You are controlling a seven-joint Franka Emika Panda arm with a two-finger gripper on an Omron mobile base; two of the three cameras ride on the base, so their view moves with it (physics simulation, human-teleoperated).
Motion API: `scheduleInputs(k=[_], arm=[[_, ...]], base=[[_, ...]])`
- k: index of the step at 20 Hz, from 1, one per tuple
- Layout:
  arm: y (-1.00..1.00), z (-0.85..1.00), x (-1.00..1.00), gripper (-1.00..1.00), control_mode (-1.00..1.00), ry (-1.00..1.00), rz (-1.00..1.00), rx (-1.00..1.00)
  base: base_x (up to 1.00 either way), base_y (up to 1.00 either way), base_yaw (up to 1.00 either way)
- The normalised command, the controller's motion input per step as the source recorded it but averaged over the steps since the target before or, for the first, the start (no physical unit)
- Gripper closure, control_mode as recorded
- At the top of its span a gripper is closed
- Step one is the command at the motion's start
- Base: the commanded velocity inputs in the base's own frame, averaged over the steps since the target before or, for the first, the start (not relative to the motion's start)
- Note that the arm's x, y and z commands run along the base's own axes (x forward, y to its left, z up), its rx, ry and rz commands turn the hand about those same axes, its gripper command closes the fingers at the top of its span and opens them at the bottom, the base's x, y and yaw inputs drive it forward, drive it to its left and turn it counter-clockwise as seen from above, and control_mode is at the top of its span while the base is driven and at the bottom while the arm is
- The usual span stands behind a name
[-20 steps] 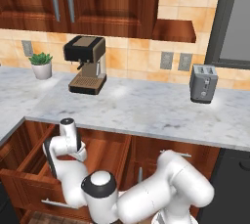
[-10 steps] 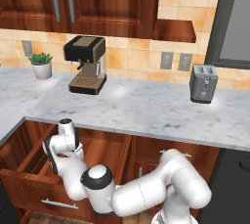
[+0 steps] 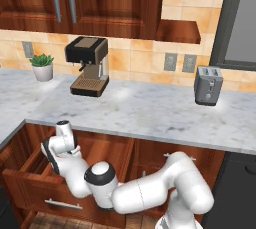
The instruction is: Take a straw from the drawer in front and place it inside the glass cup on the dining counter.
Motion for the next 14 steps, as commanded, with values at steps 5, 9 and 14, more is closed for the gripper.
scheduleInputs(k=[5, 9, 14], arm=[[-0.13, -0.31, -0.41, -1.0, -1.0, 0.0, -0.09, -0.03], [-0.43, -0.48, -0.4, -1.0, -1.0, -0.03, -0.1, 0.0], [-0.16, -0.67, -0.05, -1.0, -1.0, -0.15, -0.05, -0.01]], base=[[0.0, 0.0, 0.0], [0.0, 0.0, 0.0], [0.0, 0.0, 0.0]])
